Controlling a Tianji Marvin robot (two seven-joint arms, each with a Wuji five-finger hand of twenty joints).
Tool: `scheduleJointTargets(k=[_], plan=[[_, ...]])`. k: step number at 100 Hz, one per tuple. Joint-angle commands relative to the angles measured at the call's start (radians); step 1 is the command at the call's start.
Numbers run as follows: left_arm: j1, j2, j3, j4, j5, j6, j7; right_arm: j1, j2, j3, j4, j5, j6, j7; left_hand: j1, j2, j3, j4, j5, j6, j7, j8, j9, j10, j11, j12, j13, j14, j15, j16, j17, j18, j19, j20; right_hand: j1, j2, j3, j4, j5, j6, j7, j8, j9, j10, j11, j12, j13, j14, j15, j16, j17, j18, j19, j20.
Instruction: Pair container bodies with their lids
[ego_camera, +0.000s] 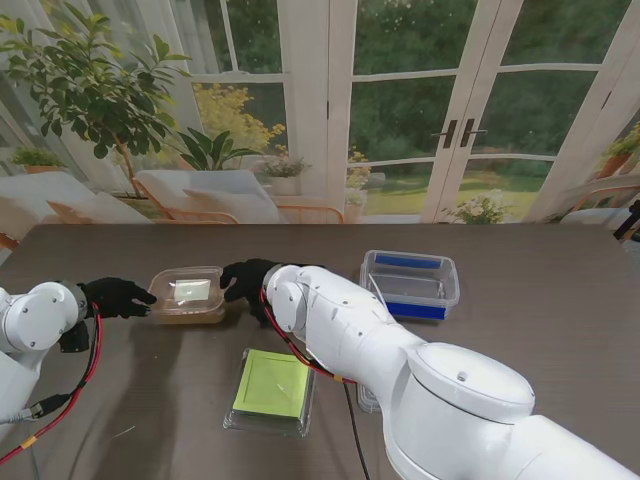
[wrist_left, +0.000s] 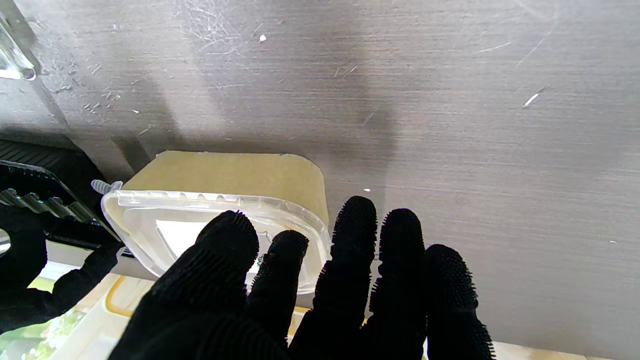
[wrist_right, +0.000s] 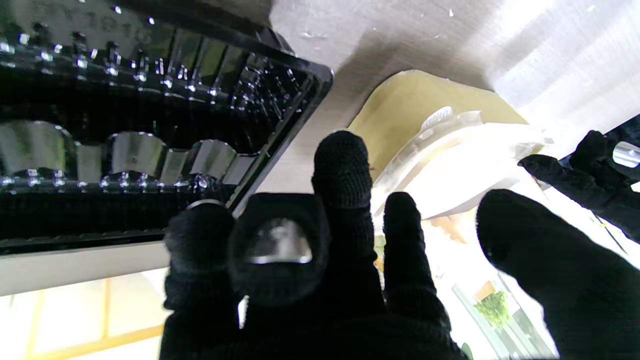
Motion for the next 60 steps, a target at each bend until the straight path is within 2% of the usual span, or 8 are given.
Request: scheduleJointTargets(k=[1, 19, 60], plan=[[0.007, -0.003, -0.004, -0.005, 0.002, 0.001, -0.017, -0.008, -0.007, -0.011, -0.001, -0.008, -0.003, 0.022, -0.02, 0.018, 0.025, 0.025, 0.004, 0.023, 0.027, 0.013, -0.024, 0.024, -0.017, -0.02, -0.013, 0.017, -0.025, -0.014, -0.02, -0.03, -0.007, -0.012, -0.053, 0.015, -0.006, 0.021, 0.011, -0.019, -0.016, 0.002, 0.034, -0.009, 0.015, -0.011, 0.035, -0.025, 0.037, 0.012, 0.498, 0.019, 0.061, -0.026], [0.01, -0.004, -0.01, -0.006, 0.0, 0.0, -0.009, -0.014, -0.01, -0.021, 0.0, -0.014, -0.003, 0.027, -0.03, 0.017, 0.027, 0.025, -0.002, 0.02, 0.026, 0.013, -0.029, 0.023, -0.051, -0.059, -0.019, 0.014, -0.068, -0.04, -0.029, -0.031, -0.014, -0.03, -0.055, 0.016, -0.01, 0.023, 0.015, -0.009, -0.026, 0.002, 0.035, -0.012, 0.012, -0.009, 0.035, -0.03, 0.04, 0.015, 0.503, 0.011, 0.063, -0.03], [-0.002, 0.0, 0.001, 0.02, 0.0, -0.001, -0.026, -0.019, -0.01, -0.025, 0.0, -0.013, -0.003, 0.045, -0.035, 0.018, 0.027, 0.026, 0.0, 0.02, 0.028, 0.013, -0.025, 0.022, -0.052, -0.066, -0.016, 0.016, -0.072, -0.043, -0.029, -0.029, -0.011, -0.04, -0.055, 0.017, -0.015, 0.023, 0.01, -0.005, -0.03, 0.006, 0.031, -0.012, 0.009, -0.006, 0.035, -0.033, 0.036, 0.015, 0.503, 0.011, 0.063, -0.032]])
